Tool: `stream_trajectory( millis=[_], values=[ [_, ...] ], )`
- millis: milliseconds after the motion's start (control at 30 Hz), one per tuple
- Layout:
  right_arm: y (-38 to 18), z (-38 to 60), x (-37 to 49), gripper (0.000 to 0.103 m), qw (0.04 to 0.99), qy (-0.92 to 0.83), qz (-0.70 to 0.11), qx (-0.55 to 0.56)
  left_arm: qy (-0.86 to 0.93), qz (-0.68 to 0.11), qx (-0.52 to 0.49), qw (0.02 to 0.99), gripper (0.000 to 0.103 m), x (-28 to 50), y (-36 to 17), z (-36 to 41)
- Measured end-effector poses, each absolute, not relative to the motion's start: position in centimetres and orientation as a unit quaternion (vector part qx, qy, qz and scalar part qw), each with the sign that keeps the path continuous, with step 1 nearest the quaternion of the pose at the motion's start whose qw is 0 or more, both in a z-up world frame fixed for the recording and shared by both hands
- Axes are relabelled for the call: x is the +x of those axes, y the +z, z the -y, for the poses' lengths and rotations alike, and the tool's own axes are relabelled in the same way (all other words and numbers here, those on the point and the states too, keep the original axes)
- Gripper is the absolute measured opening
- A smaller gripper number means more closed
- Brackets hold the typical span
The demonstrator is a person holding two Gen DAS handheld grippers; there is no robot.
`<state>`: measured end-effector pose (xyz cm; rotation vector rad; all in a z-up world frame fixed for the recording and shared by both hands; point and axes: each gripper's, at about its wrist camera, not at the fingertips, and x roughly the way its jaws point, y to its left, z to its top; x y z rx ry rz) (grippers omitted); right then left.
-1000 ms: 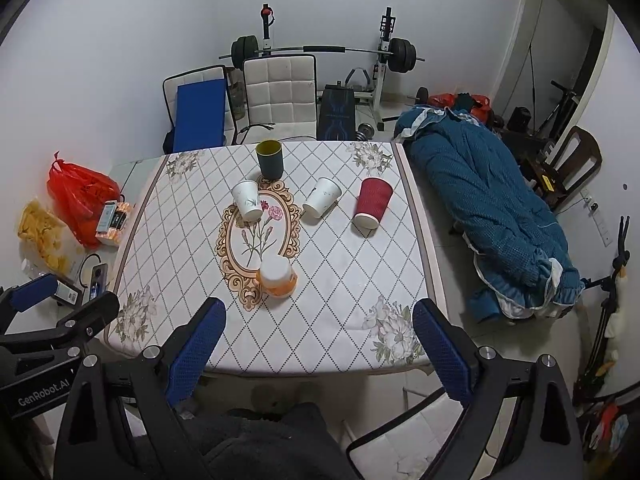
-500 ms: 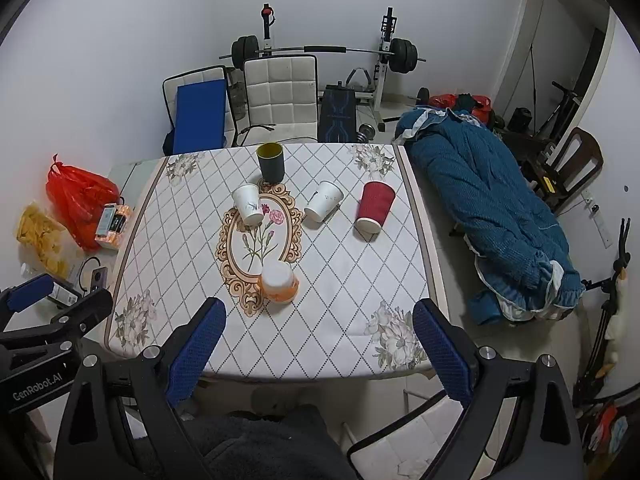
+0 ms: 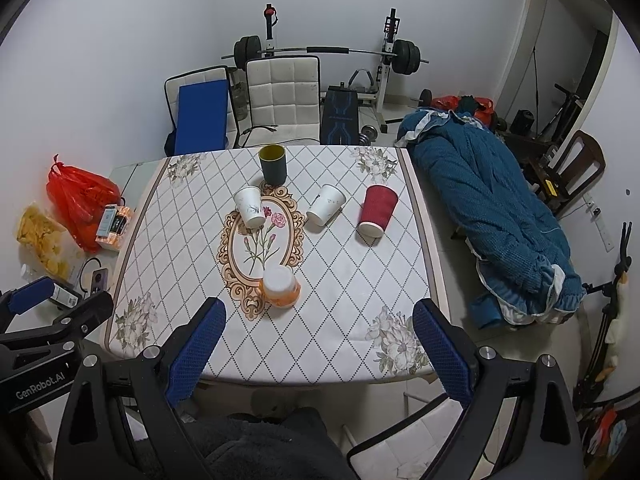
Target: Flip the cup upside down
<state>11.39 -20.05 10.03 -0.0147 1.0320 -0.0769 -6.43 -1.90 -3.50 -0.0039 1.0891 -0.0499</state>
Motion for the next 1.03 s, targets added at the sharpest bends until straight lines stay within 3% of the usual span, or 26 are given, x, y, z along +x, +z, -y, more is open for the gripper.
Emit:
stream_trajectory(
  millis=[1033],
  values=[
    [9.75, 20.15, 11.73, 0.097, 0.871, -0.037, -0.49, -0.006, -0.019, -0.516, -0.007, 0.856, 0.094, -6.13, -3.15, 1.5]
  ],
)
